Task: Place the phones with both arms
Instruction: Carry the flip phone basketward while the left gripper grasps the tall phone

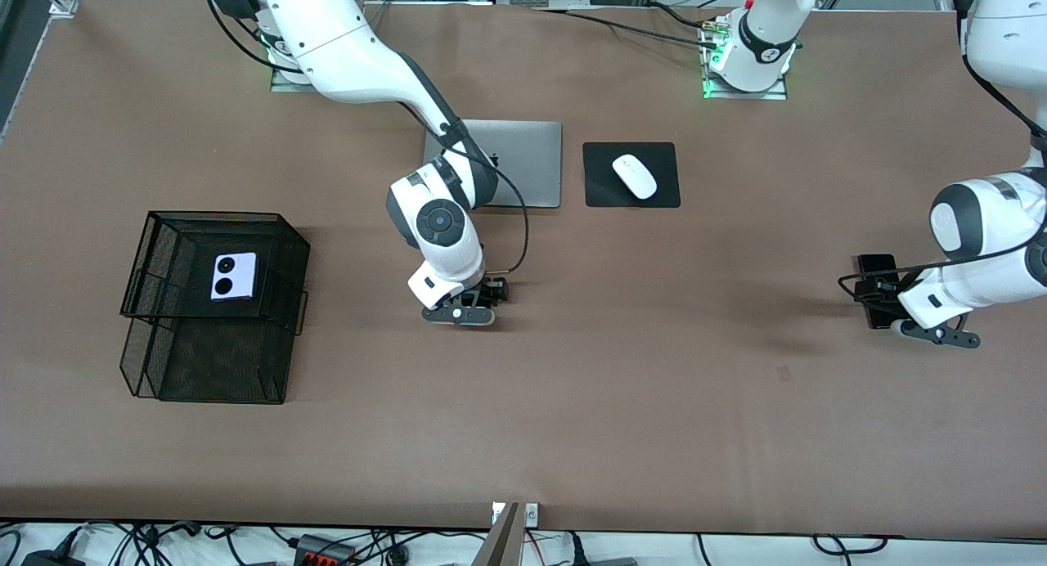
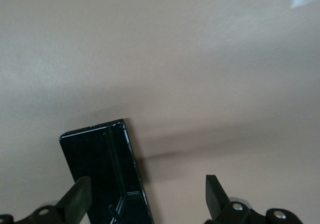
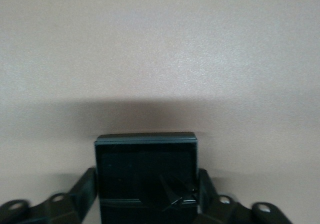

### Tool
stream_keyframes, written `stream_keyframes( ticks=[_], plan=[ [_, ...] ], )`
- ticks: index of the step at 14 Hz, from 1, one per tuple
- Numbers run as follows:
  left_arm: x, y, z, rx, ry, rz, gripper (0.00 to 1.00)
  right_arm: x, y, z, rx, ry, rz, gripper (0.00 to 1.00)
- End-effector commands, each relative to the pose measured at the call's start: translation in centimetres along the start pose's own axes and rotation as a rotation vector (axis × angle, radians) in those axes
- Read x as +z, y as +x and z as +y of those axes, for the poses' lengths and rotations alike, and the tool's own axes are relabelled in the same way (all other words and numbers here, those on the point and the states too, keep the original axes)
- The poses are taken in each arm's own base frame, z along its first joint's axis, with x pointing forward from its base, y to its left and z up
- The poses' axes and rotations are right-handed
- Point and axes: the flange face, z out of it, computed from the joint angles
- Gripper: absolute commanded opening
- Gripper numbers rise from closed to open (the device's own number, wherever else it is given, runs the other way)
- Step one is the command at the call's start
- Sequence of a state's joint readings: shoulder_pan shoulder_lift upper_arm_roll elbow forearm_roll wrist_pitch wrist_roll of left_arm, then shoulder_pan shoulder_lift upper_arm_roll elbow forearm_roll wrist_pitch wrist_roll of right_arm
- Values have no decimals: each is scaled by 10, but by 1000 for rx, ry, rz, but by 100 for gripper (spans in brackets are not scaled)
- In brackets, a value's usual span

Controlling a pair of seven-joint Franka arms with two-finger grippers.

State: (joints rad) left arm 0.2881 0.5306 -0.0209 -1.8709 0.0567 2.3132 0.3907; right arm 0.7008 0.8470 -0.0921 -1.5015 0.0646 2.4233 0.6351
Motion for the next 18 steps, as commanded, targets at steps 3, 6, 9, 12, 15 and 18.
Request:
stream_keyframes(
  ticks=[3,6,9,12,15,18],
  plan=[
    [6,-15,-16,-76,-37,28,100,-16,9,1,11,11,5,36],
    [14,-27,-40,-106,-43,25,100,-53,29,18,43,-9,-8,36],
    [21,-37,-55,-147,-56,20,100,-112,82,55,78,-31,-48,36],
    [29,-43,-60,-176,-56,37,100,-148,116,115,56,-37,-57,36],
    [35,-46,-57,-191,-70,40,100,-157,147,209,-8,-48,-106,36],
    [40,-48,-54,-190,-66,47,100,-162,164,287,-29,-51,-138,35]
  ],
)
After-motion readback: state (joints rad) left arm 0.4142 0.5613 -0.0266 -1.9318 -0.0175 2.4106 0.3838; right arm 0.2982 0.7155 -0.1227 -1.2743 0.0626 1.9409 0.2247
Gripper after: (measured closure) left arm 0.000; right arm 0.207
